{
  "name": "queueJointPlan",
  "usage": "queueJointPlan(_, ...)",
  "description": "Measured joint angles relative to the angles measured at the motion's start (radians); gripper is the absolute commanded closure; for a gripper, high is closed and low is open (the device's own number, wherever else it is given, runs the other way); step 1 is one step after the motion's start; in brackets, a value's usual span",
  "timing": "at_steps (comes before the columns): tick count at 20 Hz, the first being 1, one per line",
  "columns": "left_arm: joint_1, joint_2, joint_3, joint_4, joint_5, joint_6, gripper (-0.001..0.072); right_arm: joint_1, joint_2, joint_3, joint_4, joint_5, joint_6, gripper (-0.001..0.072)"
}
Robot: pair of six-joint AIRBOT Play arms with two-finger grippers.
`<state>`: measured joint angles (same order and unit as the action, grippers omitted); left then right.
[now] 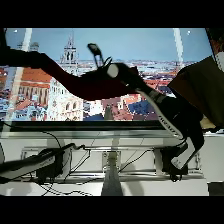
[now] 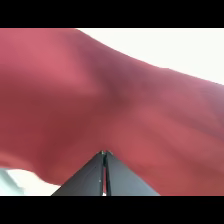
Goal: Fold the clothes and pants, and hang the long-sleeved shirts on hangers.
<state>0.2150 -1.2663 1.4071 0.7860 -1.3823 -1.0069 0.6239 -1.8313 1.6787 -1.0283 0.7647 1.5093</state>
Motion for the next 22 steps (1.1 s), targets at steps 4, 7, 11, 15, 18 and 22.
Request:
queueJointPlan(4, -0.259, -0.066, 0.0, -0.029, 0.184, 0.0, 0.0691, -0.278, 0.044, 0.006, -0.095, 0.226, 0.0, 0.0694)
queueJointPlan(7, -0.506, -0.148, 0.0, -0.064, 0.415, 0.0, 0.069, -0.477, 0.062, 0.007, -0.122, 0.402, -0.035, 0.0694)
queueJointPlan(11, -0.782, -0.266, 0.0, -0.084, 0.774, 0.0, -0.0013, -0.664, 0.07, 0.007, -0.128, 0.551, -0.105, 0.0176)
queueJointPlan(15, -0.901, -0.335, 0.0, -0.087, 0.976, 0.0, -0.0013, -0.746, 0.066, -0.002, -0.125, 0.601, -0.137, 0.0173)
queueJointPlan(18, -0.887, -0.341, 0.0, -0.082, 1.013, -0.002, -0.0013, -0.752, 0.055, -0.053, -0.094, 0.592, -0.172, 0.0172)
queueJointPlan(22, -0.785, -0.306, 0.0, -0.048, 0.911, -0.004, -0.0012, -0.731, 0.016, -0.18, 0.03, 0.541, -0.232, 0.0149)
